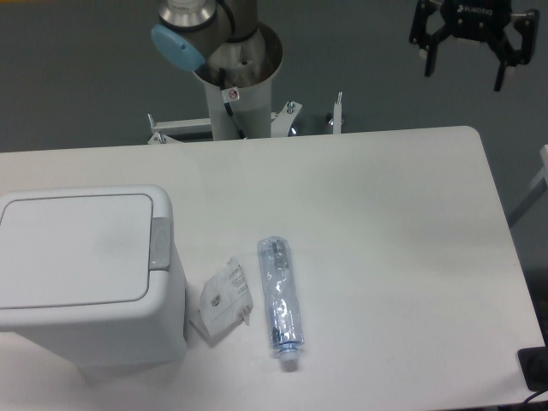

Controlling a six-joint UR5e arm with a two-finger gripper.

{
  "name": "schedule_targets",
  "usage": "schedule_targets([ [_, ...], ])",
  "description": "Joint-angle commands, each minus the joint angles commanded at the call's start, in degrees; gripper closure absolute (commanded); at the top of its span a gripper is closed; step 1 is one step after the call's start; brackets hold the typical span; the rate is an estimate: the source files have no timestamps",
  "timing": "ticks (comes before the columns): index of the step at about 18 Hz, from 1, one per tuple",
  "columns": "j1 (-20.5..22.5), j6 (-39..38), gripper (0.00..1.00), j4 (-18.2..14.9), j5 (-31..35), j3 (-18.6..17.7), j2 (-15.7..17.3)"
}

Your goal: Open the trash can

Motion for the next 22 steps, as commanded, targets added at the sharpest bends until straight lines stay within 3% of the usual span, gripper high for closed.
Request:
schedule_targets([
  [5,0.0,-0.4,0.0,0.0,0.0,0.0,-0.1],
  [10,-4.3,-12.1,0.0,4.1,-0.3,0.3,-1.8],
  [13,-7.5,-18.3,0.0,4.6,-0.4,1.3,-2.6],
  [19,-16.1,-39.7,0.0,4.6,-0.6,0.4,-2.8],
  [21,-19.4,-49.5,0.0,4.3,-1.4,0.5,-4.0],
  [22,-21.7,-57.1,0.0,4.5,-4.8,0.9,-4.3],
])
